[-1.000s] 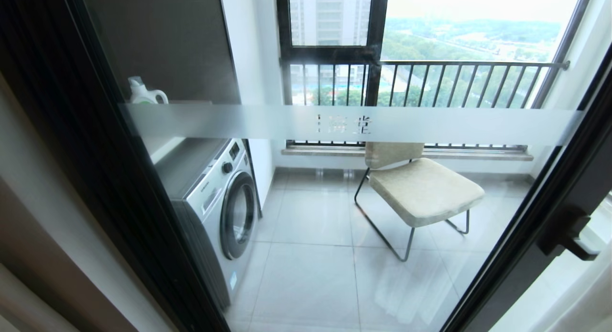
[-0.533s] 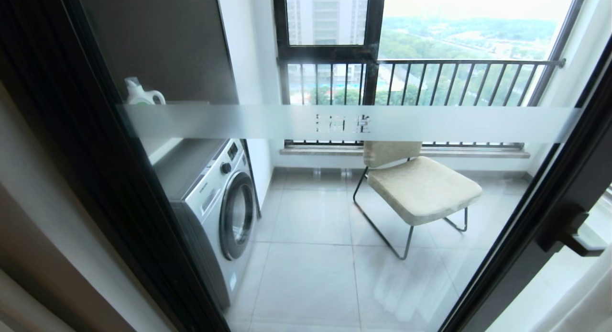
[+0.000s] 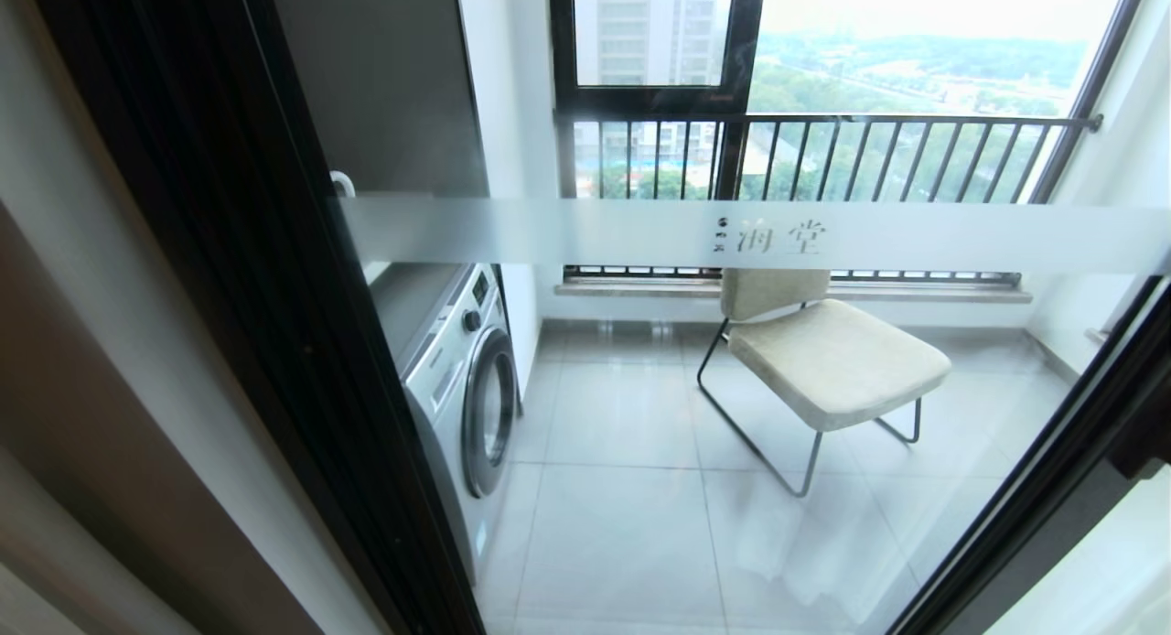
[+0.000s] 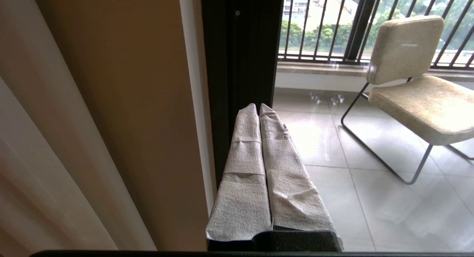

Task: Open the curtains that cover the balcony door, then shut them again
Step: Close the inner curtains on both sides

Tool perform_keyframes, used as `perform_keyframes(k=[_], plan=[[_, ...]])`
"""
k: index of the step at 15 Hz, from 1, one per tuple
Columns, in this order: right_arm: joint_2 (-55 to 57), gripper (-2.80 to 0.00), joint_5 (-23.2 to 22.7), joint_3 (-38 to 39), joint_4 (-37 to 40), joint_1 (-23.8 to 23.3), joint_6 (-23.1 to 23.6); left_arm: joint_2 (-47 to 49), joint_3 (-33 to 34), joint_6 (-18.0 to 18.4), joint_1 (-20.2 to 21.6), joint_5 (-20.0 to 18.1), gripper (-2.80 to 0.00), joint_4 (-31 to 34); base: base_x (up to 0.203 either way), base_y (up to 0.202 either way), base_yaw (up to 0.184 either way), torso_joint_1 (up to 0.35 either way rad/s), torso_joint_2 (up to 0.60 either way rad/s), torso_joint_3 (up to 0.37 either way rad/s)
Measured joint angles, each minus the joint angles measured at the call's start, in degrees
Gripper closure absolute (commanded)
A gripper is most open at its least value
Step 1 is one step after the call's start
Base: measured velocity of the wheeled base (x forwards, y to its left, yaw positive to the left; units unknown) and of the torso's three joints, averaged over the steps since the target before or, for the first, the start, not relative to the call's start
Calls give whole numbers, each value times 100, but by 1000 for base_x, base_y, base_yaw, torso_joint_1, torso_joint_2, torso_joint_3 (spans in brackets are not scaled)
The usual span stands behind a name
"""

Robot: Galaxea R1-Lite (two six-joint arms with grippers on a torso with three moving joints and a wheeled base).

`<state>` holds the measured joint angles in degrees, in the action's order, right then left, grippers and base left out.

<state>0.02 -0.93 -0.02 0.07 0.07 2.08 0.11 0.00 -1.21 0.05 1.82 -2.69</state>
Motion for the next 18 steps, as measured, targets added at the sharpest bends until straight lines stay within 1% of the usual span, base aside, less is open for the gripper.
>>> perform_keyframes(k=[8,18], plan=[[0,0,-1,2,6,-2,0,0,0,3,2,0,0,2,0,180,1,2,3,2],[0,0,-1,2,13,0,-1,0,0,-6,0,-4,0,0,0,6,1,0,0,0]])
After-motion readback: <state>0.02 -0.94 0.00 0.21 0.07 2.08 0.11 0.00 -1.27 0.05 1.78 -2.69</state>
